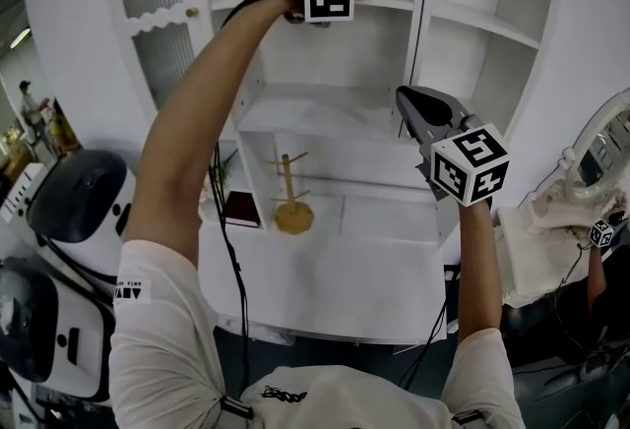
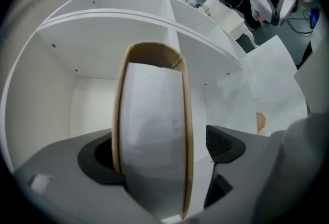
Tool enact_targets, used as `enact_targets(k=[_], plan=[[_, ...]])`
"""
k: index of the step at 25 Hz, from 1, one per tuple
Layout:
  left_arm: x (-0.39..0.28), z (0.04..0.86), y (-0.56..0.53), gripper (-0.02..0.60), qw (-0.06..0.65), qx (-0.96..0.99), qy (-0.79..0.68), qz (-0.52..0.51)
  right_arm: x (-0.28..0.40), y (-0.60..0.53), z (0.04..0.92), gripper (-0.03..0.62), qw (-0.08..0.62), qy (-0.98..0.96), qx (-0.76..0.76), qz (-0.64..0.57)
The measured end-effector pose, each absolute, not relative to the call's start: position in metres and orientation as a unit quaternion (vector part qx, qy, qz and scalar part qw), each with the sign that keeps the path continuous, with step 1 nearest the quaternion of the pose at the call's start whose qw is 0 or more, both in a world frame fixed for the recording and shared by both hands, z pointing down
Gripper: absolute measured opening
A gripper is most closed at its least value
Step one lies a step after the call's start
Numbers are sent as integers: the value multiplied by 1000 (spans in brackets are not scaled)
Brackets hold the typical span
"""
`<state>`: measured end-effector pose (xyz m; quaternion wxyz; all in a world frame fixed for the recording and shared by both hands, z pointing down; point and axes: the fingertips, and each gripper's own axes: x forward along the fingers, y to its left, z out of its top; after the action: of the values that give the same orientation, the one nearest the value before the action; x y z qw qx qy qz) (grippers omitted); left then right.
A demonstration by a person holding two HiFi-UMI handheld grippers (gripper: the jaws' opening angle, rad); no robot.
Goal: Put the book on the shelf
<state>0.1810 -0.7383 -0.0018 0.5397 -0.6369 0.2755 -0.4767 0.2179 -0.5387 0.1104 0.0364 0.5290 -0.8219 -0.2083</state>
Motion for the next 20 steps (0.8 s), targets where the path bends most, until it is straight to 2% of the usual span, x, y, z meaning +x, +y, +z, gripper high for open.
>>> enact_targets(k=[1,6,13,16,20], plan=[[178,-1,-737,497,533,-645,277,-473,218,-536,111,2,37,-821,530,-209],[170,-15,-711,497,564,-670,277,-396,224,-526,116,2,38,-820,534,-203],[128,-18,-663,398,565,-699,302,-317,213,-512,113,2,34,-825,526,-204],[108,-9,-641,338,548,-722,319,-278,201,-506,111,2,27,-830,518,-207],[87,11,-613,208,494,-782,335,-180,190,-496,111,2,16,-831,516,-208]])
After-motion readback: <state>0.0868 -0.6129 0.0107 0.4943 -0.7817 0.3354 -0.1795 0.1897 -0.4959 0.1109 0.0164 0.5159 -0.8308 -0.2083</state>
